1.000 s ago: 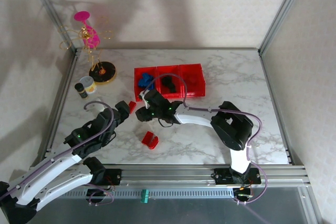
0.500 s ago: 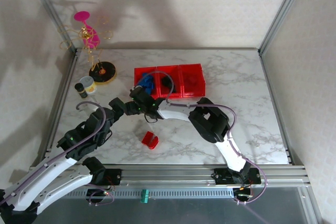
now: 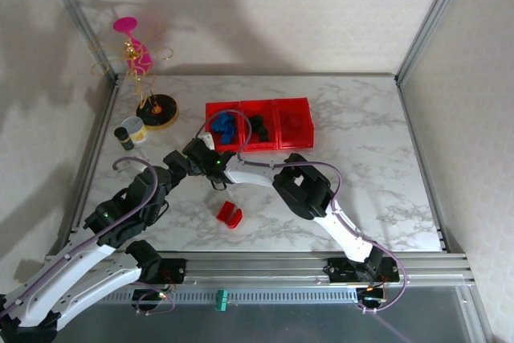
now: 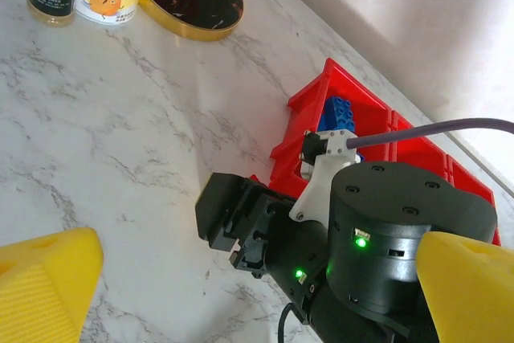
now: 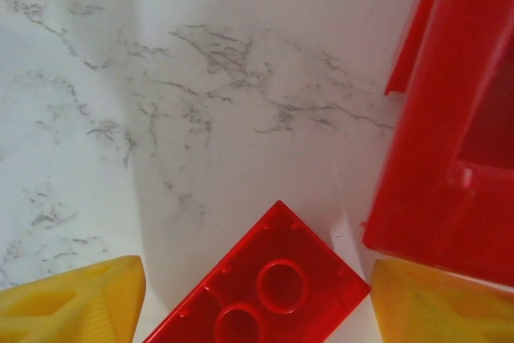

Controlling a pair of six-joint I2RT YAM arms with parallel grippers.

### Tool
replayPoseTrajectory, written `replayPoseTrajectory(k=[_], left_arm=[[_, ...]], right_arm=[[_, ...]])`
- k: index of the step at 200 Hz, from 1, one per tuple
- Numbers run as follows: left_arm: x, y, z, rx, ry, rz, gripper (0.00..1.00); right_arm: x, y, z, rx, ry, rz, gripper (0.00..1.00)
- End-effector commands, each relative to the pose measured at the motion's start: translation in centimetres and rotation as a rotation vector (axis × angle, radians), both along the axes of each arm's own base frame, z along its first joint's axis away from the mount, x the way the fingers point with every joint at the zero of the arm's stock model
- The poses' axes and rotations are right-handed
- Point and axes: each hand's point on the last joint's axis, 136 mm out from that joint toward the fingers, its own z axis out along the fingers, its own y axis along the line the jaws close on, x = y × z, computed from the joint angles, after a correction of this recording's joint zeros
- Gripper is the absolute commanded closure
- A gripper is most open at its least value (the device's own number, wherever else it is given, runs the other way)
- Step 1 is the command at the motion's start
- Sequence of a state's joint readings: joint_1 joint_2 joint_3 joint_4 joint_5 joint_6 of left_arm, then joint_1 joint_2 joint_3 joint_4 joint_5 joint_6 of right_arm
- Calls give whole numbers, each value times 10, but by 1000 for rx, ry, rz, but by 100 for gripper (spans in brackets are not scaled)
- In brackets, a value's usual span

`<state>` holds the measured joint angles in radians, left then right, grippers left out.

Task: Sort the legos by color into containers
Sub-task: Pick up the lego from the middle-left of the table.

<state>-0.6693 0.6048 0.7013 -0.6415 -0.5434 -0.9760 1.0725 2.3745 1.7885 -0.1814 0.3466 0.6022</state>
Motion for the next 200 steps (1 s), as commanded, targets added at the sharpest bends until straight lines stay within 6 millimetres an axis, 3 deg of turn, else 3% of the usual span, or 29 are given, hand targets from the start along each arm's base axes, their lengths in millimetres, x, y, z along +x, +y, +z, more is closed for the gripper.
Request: replayPoseTrajectory(k=[1,23,58,90,126,163,200], left_arm=[[-3,6,5,2,-5,17,0],[-1,3,2,-10,-6,9,1],[1,-1,3,-19,-1,-3,0],[-1,1,3,-18,-1,-2,0],[0,-1,5,-25,-5,-8,0],[2,-7,9,-38,-12,-37,1],[10,-27,13,-56,-9,-114,0]], right_arm=[[-9,-39,-9,-124,-6,-44,35],[-13,-47,-8,-128,-12,-31,48],[-14,-41,-10,-132,-8,7,63],[-18,-34,8,-86,-20,41,72],[-25,-34,37,-28,-26,70,74],[-32,-55,66,26,-31,70,74],[-21,-108,102,75,-55,-15,73]])
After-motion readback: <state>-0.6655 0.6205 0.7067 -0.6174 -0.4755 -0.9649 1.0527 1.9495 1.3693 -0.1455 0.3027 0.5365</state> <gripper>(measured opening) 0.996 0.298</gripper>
